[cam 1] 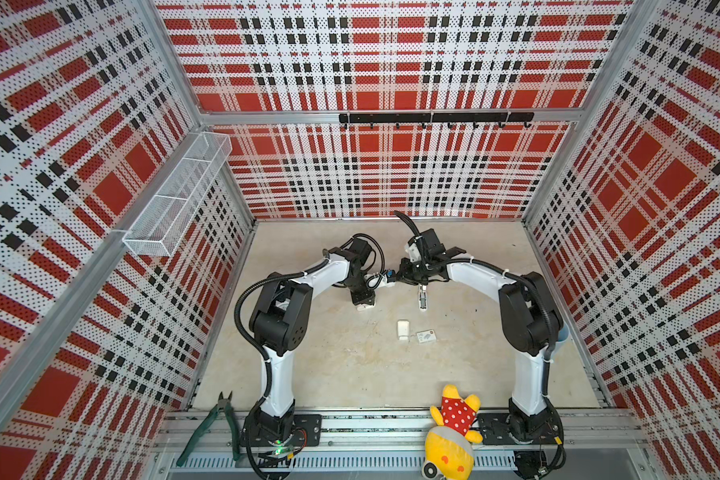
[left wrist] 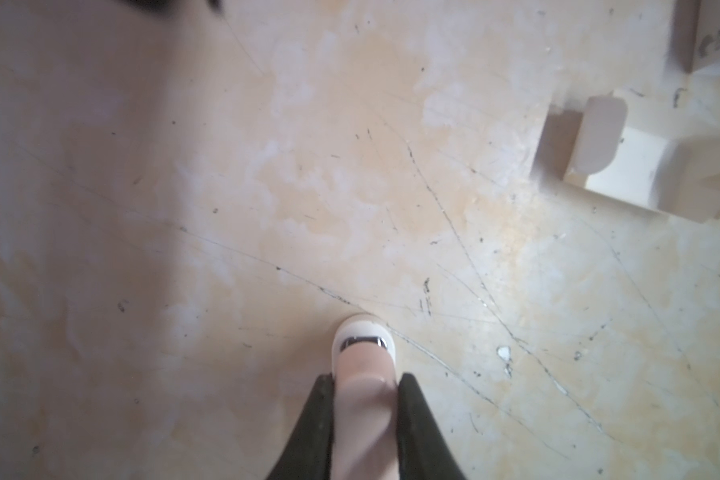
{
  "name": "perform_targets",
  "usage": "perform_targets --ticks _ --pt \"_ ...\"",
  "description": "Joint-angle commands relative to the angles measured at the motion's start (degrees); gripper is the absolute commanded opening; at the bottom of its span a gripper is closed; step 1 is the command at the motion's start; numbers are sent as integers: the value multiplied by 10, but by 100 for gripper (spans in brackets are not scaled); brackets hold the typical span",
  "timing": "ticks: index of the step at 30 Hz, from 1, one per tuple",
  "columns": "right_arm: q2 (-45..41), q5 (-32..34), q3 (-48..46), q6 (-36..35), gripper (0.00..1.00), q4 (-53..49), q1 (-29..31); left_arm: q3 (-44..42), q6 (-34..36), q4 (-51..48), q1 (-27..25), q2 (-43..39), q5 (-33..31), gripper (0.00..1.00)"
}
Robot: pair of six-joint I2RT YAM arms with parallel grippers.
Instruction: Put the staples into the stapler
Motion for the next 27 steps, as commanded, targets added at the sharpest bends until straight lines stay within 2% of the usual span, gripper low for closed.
perform_targets --ticks 1,13,23,27 --pt "-58 50 -5 -20 13 -21 -5 -17 17 -57 0 42 -74 0" --pt "-213 92 -149 -6 13 -13 -30 25 7 -98 -17 72 -114 0" --pt "-255 90 -219 1 13 1 -35 44 -7 -112 -28 90 -144 0" --pt "-258 90 -232 4 14 10 -37 53 -8 -124 -27 90 -131 0"
